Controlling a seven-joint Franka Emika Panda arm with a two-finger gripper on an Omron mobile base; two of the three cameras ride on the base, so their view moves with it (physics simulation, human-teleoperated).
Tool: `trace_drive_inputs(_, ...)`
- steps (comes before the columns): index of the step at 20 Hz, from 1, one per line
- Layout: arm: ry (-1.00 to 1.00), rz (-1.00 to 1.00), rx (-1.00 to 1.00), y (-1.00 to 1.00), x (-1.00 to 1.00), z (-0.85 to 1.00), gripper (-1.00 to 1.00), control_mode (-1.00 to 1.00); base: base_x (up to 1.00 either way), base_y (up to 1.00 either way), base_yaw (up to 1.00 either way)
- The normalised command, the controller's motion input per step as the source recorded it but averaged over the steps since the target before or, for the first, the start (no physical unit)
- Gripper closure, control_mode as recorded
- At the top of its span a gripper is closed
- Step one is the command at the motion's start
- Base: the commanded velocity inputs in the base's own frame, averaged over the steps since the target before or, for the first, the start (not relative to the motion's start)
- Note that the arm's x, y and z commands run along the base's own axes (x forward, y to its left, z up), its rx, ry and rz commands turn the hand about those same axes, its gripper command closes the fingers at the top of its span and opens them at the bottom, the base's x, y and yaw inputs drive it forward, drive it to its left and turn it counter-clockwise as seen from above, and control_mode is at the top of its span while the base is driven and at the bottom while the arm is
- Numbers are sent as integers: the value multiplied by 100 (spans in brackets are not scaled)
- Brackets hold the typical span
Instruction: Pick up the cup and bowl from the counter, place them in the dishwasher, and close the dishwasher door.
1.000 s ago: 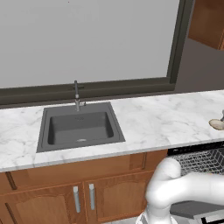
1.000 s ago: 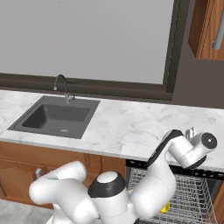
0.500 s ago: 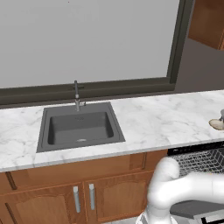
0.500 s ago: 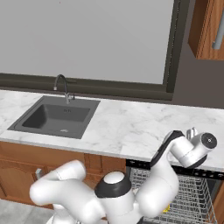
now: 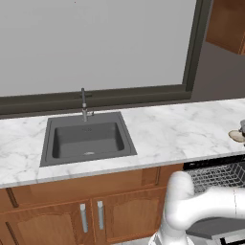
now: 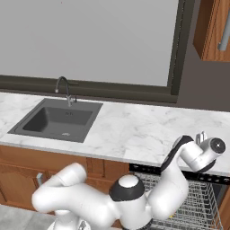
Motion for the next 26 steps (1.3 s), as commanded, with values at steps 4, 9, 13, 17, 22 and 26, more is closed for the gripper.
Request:
trace_drive_inputs(4,0,0,0,-29,41,-21,100,-100,0,0,0)
trace_drive_inputs(9,0,0,0,-18,30,-24,100,-100,0,0,0)
trace_drive_inputs(13,0,0,0,-19,16,-28,100,-100,0,0,0)
trace_drive_inputs(17,0,0,0,-21,8,-19,100,-100,0,0,0)
trace_drive_inputs(22,-5,1,0,-12,-19,-2,100,-100,0,0,0)
trace_drive_inputs(26,-14,7,-5,0,-65,4,100,-100,0,0,0)
